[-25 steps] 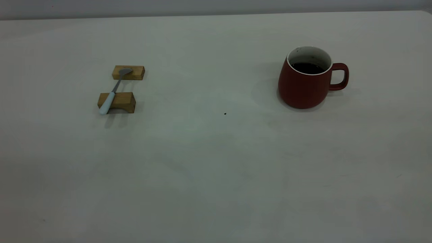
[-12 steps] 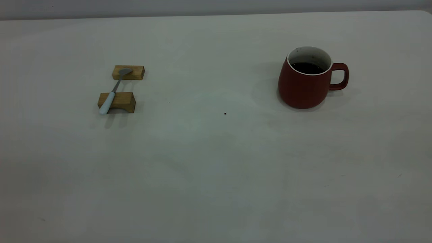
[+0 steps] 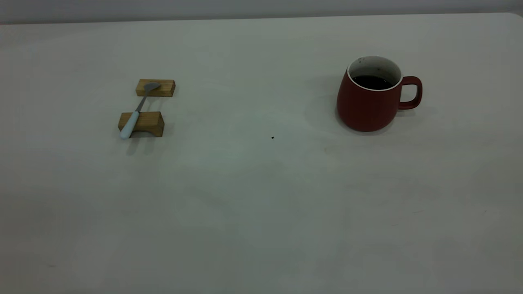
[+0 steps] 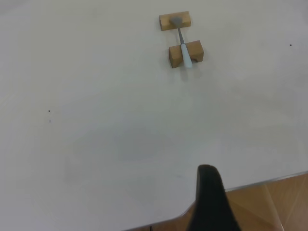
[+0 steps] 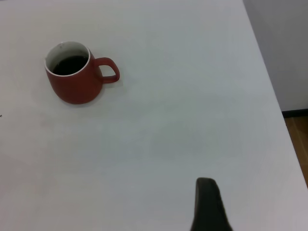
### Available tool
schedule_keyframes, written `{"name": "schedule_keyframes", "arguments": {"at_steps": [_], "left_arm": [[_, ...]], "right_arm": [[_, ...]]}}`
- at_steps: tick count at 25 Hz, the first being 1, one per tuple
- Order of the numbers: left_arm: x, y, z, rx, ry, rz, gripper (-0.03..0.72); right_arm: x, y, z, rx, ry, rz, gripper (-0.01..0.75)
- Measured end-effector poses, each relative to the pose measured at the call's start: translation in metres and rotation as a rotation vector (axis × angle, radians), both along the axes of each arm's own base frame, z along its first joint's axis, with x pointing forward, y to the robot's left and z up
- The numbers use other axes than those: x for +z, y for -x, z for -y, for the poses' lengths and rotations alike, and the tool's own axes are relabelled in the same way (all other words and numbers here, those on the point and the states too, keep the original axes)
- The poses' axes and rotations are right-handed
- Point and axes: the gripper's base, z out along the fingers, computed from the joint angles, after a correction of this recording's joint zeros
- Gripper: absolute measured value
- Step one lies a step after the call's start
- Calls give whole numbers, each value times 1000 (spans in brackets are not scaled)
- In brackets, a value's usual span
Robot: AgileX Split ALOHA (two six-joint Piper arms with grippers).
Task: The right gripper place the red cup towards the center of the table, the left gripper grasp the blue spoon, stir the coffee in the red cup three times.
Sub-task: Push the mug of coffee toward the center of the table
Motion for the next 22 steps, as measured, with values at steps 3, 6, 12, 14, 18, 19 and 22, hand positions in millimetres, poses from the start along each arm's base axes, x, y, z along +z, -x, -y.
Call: {"name": "schedule_keyframes", "arguments": {"at_steps": [3,6,12,14,18,19,22], "left_arm": [[0,0,0,0,0,0,575],[0,0,0,0,0,0,575],[0,0,0,0,0,0,575],[0,0,0,0,0,0,575],[0,0,0,0,0,0,575],[0,0,0,0,0,0,575],[0,0,0,0,0,0,575]], "right_arm": [[0,0,0,1,-1,0,547],[0,0,-1,5,-8,0,547],[0,-8,-3,40,4,-60,561],[0,-21,-6,83,37,-131,595],[1,-58,-8,152,105,-251,662],[1,-71,-10,162,108,-266,666],[-3,-109,-15,193,95,-254,667]]}}
